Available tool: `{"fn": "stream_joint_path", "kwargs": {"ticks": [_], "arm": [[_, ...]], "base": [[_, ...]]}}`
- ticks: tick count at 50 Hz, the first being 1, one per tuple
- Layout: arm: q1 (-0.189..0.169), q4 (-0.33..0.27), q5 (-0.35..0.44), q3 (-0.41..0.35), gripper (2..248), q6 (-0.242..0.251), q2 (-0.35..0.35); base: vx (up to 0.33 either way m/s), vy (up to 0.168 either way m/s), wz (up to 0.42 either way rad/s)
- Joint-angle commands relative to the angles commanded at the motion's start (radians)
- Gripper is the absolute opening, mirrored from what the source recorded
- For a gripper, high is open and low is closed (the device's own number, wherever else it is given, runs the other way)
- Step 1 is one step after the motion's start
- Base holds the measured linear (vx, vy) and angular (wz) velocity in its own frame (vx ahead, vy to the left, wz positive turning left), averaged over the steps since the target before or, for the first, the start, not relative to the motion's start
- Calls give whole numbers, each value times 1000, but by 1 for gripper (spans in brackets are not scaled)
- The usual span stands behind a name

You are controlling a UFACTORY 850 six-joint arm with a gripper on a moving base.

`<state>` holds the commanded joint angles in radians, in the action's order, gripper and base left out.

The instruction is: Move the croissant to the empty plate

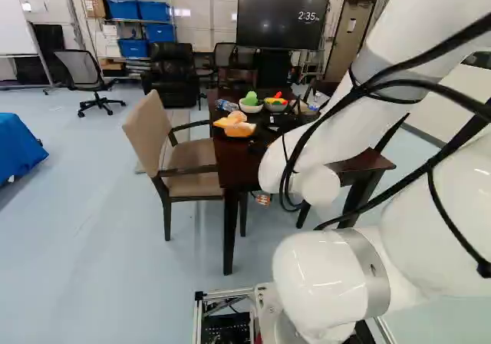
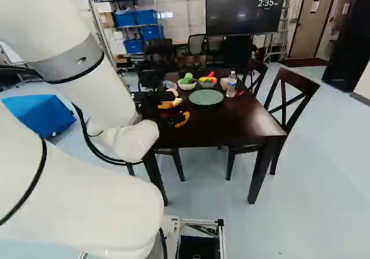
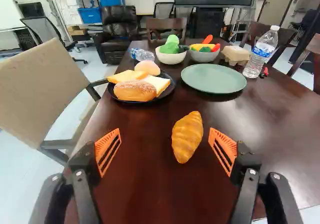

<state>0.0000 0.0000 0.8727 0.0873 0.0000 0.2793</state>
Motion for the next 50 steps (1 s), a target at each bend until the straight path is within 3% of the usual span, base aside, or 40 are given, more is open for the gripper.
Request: {"fn": "stream_joint_path", "kwargs": {"ticks": [16,28,50], "arm": [[-3,0,0,9,237,0,24],[-20,0,-8,63,237,0,-4],[-44,0,-155,180,237,0,-75]], "base": [[0,0,0],[0,0,0],[0,0,0]]}}
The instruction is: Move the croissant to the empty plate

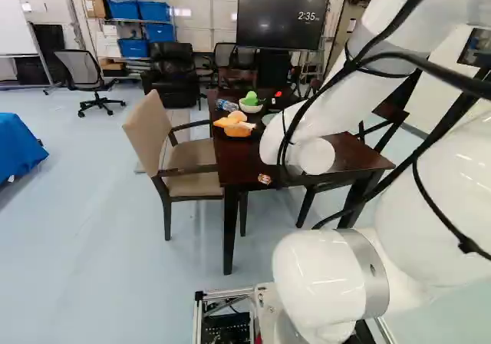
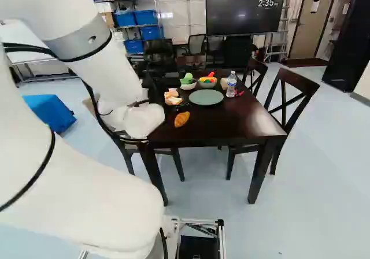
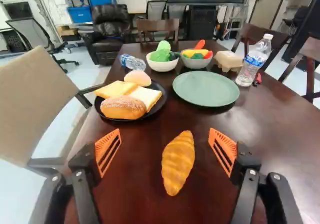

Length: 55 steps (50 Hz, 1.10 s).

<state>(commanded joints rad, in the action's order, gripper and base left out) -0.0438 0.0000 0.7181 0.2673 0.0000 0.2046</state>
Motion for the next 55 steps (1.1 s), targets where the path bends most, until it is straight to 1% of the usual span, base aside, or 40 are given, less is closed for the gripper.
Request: {"fn": "stream_joint_path", "kwargs": {"ticks": [28,39,55], "arm": [[4,8,-226,143,237,0,-79],[6,44,-330,198,237,0,-107],[8,123,-489,276,237,0,-144]], "base": [[0,0,0],[0,0,0],[0,0,0]]}}
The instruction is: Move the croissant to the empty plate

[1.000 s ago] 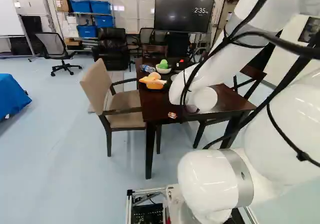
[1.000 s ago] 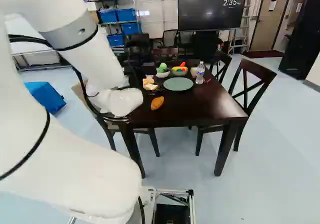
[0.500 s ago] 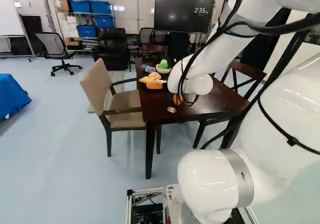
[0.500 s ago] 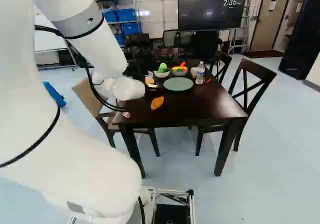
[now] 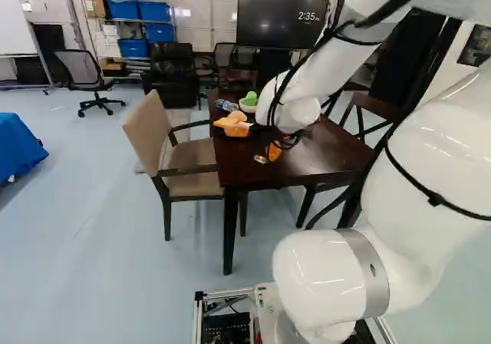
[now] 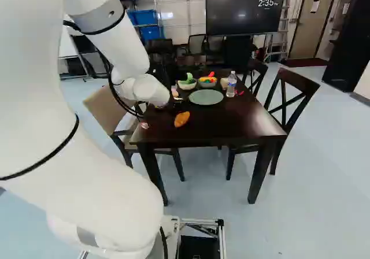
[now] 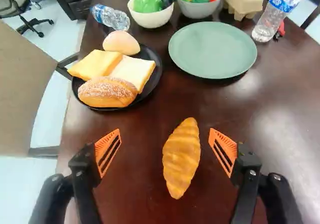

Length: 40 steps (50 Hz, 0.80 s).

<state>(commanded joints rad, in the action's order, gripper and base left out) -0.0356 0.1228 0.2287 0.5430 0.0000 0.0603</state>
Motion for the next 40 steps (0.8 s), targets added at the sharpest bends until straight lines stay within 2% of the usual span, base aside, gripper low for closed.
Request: {"fn": "stream_joint_path", "kwargs": {"ticks": [24,40], "arm": [[1,127,-223,114,237,0,-49],[-23,206,-369,181,237,0,-72]], "base": [[0,0,0],[0,0,0]]}}
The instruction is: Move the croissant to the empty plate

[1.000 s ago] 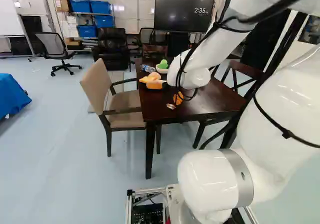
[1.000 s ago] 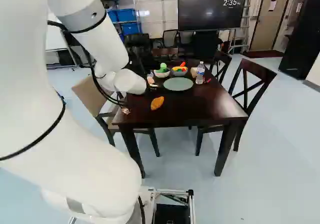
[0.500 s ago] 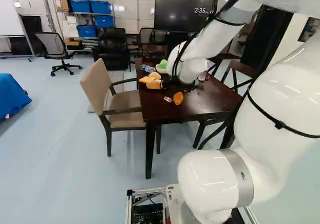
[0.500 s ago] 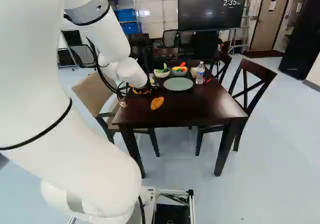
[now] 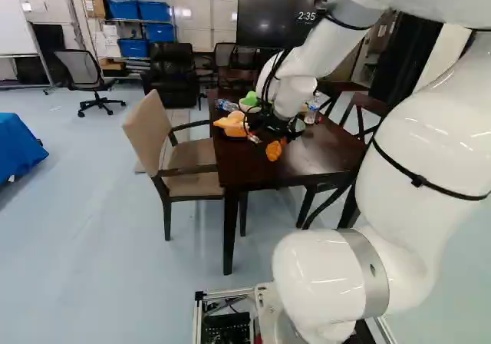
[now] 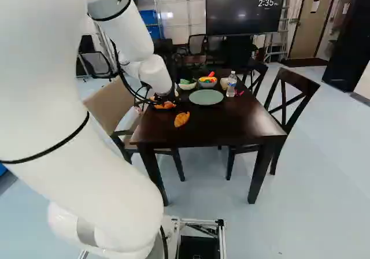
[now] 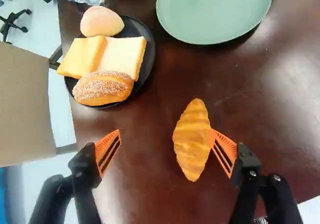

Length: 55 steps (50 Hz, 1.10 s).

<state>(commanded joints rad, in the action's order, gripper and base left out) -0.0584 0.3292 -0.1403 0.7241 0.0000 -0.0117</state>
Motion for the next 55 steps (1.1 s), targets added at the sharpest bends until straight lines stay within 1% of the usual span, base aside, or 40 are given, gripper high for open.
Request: {"fn": "stream_joint_path", "kwargs": {"ticks": [9,21,39,55], "arm": [[-25,30,-77,26,237,0,-1],[-66,63,-164,57,237,0,-31],[-126,63,-164,95,237,0,-66],[-127,63,-164,96,237,0,-67]], "base": [[0,0,0],[0,0,0],[0,0,0],[0,0,0]]}}
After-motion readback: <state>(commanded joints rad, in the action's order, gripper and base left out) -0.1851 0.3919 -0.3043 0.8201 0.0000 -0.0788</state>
